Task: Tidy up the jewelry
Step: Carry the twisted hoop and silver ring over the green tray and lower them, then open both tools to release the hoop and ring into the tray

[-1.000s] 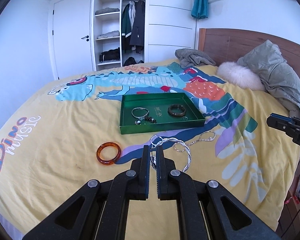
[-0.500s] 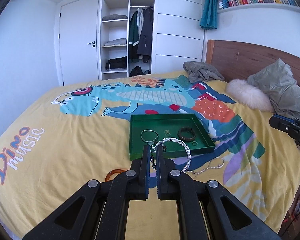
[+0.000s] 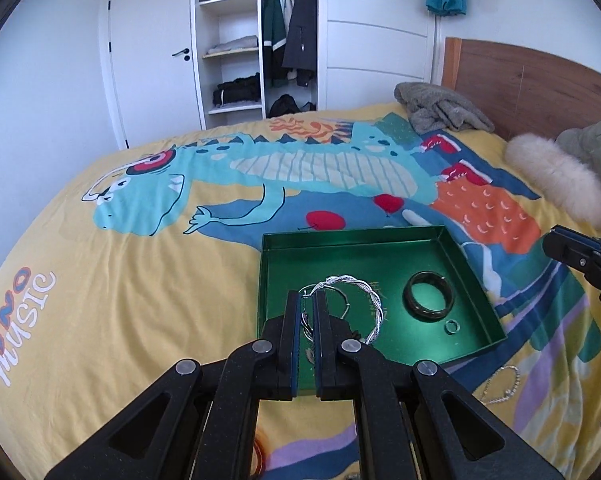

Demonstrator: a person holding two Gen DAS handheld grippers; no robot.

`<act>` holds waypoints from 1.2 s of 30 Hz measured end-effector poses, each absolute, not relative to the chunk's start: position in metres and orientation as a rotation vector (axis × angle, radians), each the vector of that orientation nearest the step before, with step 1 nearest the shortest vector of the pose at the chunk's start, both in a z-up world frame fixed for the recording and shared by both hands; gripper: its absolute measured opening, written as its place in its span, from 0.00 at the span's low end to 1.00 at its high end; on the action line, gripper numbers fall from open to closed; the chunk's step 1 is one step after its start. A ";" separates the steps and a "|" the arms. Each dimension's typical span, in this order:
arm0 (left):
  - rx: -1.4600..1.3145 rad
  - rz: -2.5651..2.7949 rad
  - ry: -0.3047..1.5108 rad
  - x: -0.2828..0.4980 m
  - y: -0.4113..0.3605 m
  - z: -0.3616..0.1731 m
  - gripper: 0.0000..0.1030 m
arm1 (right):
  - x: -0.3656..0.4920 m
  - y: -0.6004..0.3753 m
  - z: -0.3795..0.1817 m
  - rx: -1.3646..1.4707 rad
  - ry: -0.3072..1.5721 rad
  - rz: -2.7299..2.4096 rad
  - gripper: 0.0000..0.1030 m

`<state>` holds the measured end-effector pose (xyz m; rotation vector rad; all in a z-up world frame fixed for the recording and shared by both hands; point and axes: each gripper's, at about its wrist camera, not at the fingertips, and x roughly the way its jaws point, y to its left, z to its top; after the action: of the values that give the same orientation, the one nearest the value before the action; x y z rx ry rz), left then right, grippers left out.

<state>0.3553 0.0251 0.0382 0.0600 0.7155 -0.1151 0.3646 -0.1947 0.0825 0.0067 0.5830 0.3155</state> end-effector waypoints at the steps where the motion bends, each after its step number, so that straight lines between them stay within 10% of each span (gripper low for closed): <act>1: 0.068 -0.110 0.733 0.367 0.023 0.029 0.05 | 0.380 -0.193 0.068 0.004 0.606 0.316 0.18; 13: 0.169 -0.069 0.885 0.448 -0.001 -0.060 0.05 | 0.479 -0.186 -0.050 0.001 0.816 0.342 0.18; 36: 0.216 -0.013 0.893 0.464 -0.015 -0.088 0.05 | 0.495 -0.183 -0.084 -0.124 0.869 0.291 0.20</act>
<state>0.4639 -0.0145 -0.0881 0.2161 0.8931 -0.0133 0.4952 -0.1831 -0.0844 -0.1236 0.8691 0.2907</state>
